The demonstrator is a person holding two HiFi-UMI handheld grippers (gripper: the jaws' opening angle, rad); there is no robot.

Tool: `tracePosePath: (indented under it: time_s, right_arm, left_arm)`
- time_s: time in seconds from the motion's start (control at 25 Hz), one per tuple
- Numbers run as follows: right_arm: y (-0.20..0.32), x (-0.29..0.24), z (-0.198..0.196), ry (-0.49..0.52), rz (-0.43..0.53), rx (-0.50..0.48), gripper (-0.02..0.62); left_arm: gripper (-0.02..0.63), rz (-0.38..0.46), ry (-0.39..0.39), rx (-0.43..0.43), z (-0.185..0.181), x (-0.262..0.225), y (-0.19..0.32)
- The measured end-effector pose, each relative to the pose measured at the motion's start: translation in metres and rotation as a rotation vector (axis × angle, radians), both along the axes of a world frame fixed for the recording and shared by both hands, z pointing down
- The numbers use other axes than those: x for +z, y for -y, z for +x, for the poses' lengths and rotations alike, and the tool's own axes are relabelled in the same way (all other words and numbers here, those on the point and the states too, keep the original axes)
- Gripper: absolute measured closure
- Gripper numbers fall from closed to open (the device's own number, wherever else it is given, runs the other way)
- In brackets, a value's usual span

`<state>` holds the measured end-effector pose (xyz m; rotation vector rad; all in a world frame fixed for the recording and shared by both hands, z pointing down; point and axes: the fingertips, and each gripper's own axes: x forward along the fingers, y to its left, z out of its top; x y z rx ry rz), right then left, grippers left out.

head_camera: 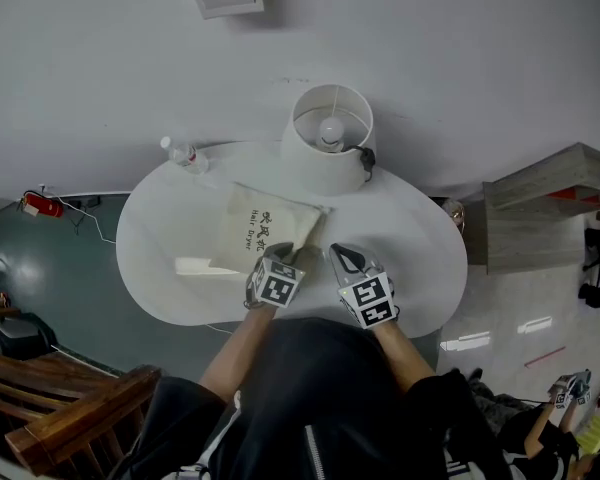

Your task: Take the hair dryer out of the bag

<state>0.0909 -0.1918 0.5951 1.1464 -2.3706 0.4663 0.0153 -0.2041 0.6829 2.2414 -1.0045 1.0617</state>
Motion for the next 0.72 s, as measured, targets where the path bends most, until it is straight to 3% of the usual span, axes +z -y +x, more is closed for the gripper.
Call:
tracePosePath:
  time_s: [0.4,0.52,0.72]
  right_arm:
    - [-0.002,0.037,-0.031,-0.045,-0.08,-0.157,0.586]
    - [-0.004,0.05,-0.039,-0.068,-0.097,-0.208,0.548]
    - [-0.002,0.057,-0.047,-0.11,-0.1,-0.263,0.537]
  left_arm:
    - [0.557,0.015,-0.067,-0.054,-0.008,-0.007,0.003]
    - [0.557,0.007,-0.085,-0.064,-0.009,-0.009,0.002]
    - [0.557,0.003,-0.088,-0.056,-0.008,-0.01,0.0]
